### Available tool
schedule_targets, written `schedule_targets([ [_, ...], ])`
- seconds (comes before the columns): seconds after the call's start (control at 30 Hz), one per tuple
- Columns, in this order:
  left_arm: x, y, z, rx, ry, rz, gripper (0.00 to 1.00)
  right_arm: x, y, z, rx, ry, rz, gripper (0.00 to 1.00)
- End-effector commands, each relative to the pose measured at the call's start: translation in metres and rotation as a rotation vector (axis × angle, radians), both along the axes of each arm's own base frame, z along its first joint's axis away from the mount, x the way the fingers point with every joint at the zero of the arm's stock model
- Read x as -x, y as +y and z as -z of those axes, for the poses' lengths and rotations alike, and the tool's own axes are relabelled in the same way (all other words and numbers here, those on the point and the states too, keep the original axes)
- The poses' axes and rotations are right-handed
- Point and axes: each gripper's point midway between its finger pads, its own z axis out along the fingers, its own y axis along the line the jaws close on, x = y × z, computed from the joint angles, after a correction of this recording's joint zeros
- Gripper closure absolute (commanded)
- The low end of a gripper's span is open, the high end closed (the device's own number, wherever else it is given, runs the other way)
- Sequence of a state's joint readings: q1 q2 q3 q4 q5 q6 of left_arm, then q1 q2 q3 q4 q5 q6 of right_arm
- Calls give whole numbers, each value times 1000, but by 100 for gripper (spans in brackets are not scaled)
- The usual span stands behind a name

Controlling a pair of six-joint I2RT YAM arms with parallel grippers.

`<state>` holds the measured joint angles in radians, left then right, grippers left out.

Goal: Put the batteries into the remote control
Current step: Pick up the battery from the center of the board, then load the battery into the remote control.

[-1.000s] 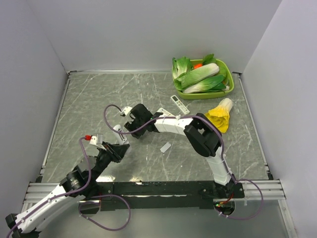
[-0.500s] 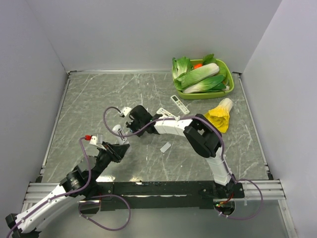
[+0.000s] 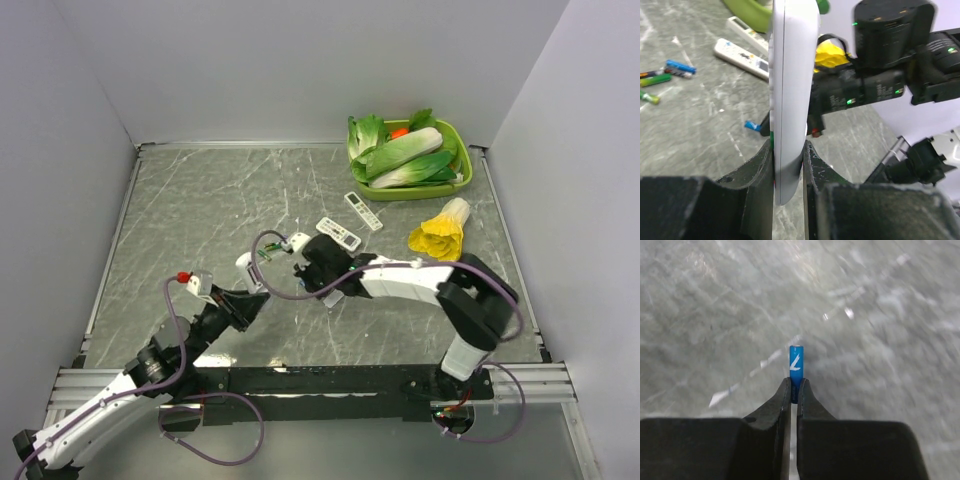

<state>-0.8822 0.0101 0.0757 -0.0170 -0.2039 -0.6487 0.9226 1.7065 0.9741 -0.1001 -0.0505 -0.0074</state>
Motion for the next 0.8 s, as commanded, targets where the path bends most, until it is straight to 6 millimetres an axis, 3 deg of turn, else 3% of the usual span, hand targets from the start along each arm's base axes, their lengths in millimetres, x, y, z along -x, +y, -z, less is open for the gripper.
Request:
schedule_targets([
  [0.0, 10, -11, -34, 72, -132, 89, 99, 2, -15, -66, -155, -91, 125, 100],
  [0.07, 10, -16, -29, 64, -123, 106, 99, 6, -22, -93, -218, -124, 147, 100],
  [0.13, 12, -21, -31, 86, -128, 129, 99, 11, -32, -103, -242, -137, 167, 100],
  [0.17, 11, -25, -26, 79, -115, 142, 99, 13, -36, -122, -287, -168, 166, 100],
  [0.23, 16, -32, -29, 110, -120, 184, 99, 22, -42, -131, -314, -182, 142, 100],
  [0.3, 15, -40, -18, 85, -84, 208, 99, 27, -48, -150, -352, -210, 139, 100],
  [0.33, 17, -43, -25, 111, -99, 229, 99, 30, -52, -151, -347, -204, 141, 100],
  [0.4, 16, -50, -16, 91, -76, 247, 99, 35, -55, -164, -370, -207, 141, 100],
  [0.6, 2, -55, -7, 83, -46, 206, 99, 56, -44, -177, -463, -91, 143, 100],
  [0.77, -8, -60, 4, 88, 18, 174, 99, 61, -32, -167, -488, 21, 193, 100],
])
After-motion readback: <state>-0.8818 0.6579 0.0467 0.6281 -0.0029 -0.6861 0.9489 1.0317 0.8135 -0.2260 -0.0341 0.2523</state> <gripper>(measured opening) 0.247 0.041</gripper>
